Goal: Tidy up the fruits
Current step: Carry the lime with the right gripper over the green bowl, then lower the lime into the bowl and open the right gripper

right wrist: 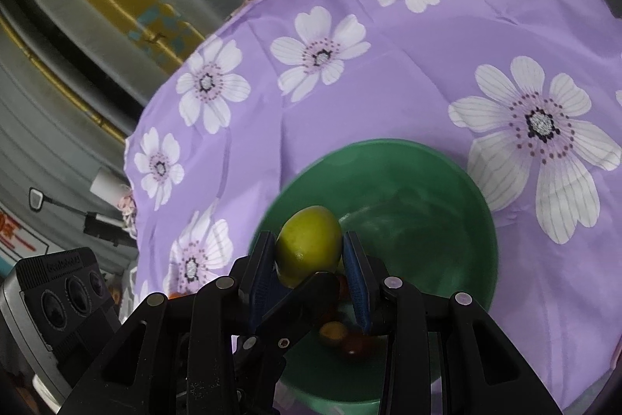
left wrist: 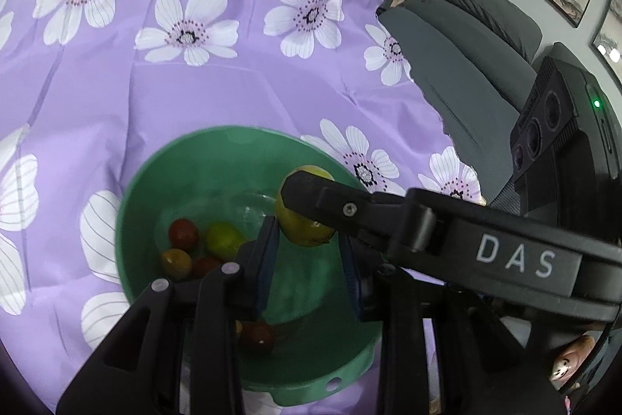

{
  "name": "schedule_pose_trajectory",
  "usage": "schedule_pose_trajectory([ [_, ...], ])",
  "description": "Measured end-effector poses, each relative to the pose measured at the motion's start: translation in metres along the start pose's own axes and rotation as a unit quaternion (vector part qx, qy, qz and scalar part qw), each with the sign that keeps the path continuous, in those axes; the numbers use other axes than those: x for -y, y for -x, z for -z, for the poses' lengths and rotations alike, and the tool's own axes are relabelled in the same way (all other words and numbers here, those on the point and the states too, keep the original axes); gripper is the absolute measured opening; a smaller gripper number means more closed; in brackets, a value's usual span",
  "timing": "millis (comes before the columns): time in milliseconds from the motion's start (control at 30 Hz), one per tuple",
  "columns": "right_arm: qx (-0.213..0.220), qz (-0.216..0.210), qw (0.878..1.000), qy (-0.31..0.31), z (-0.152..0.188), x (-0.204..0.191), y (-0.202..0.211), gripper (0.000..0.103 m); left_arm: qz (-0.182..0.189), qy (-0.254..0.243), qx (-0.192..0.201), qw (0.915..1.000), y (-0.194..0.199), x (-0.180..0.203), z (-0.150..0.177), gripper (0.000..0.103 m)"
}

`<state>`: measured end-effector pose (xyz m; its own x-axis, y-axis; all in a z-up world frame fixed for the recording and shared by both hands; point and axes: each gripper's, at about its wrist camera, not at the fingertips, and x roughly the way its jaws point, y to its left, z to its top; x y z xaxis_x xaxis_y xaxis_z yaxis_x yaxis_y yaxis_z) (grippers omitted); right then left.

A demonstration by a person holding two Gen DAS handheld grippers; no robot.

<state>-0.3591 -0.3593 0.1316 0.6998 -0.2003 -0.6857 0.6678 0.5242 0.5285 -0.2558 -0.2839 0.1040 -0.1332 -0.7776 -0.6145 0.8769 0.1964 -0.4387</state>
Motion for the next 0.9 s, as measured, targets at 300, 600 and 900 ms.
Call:
schedule_pose_trajectory([
  [300,-0.018,0.024,1.0,-0.004,-0.001,0.008,-0.009,0.037,0.004,0.009,-0.02,0.9998,-0.013,-0.005,0.001,0.031],
  [600,-0.036,0.035,0.999,-0.009,0.0,0.013,-0.018,0.037,0.002,0.014,-0.036,0.9993,-0.023,-0.007,0.003,0.031],
  [900,-0.048,0.044,0.998,-0.011,0.001,0.014,-0.023,0.037,0.001,0.021,-0.048,0.9986,-0.028,-0.011,0.006,0.031],
])
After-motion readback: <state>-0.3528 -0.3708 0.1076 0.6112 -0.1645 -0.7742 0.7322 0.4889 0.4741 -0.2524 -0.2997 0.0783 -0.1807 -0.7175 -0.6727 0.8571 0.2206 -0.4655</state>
